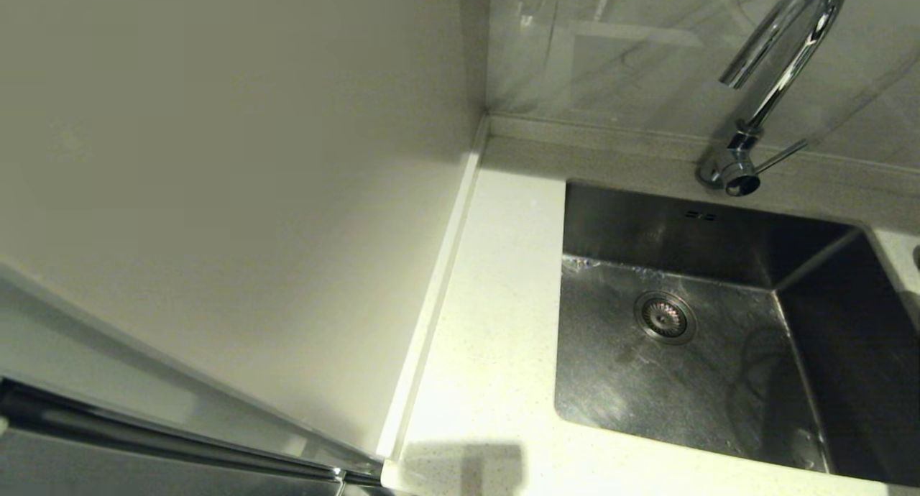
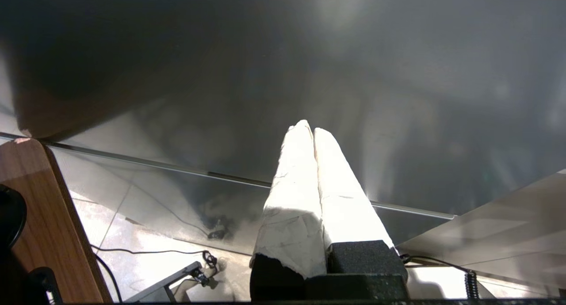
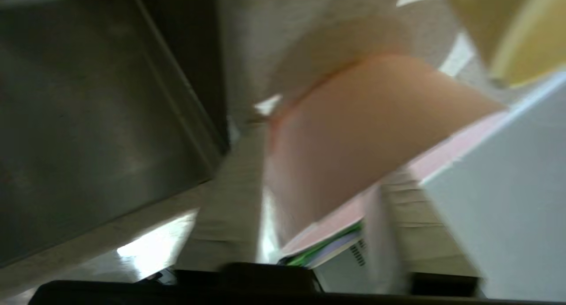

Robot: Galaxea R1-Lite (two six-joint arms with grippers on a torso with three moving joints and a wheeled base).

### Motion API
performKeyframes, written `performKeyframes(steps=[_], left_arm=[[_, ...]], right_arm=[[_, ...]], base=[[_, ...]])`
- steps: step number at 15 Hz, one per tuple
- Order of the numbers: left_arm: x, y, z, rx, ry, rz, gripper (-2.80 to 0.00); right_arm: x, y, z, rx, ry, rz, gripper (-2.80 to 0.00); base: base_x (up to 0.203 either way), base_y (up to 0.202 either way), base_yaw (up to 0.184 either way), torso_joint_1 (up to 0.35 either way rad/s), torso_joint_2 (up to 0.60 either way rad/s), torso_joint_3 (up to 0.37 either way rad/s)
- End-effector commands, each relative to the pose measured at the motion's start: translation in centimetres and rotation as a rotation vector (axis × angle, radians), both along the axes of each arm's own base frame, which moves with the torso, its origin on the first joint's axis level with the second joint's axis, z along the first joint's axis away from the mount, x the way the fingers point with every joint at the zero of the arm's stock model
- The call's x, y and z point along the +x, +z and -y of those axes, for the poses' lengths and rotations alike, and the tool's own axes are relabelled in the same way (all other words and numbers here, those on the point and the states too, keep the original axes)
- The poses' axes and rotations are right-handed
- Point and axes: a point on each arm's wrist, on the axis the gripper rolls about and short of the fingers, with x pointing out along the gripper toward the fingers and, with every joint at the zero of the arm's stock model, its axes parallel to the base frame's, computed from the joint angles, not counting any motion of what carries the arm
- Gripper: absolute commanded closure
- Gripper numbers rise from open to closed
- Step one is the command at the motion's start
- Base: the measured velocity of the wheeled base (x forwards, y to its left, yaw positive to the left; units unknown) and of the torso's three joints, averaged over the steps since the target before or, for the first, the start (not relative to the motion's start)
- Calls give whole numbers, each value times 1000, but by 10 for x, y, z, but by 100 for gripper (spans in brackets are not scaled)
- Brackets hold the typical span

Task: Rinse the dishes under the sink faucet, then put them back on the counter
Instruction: Put a bowl back to the table from the sink

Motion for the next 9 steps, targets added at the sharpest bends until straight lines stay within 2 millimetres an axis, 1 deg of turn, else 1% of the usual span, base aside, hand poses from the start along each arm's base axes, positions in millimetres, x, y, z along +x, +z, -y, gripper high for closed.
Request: performKeyframes(steps=[1, 6, 9], left_arm=[[0, -1, 0, 0, 0, -3, 0], [0, -1, 0, 0, 0, -3, 0], [0, 0, 0, 0, 0, -1, 0]], right_arm=[[5, -1, 3, -2, 1, 3, -280], [10, 11, 8, -37, -7, 51, -280], [10, 19, 10, -58, -41, 92, -280]], base=[[0, 0, 0, 0, 0, 0], [0, 0, 0, 0, 0, 0], [0, 0, 0, 0, 0, 0]])
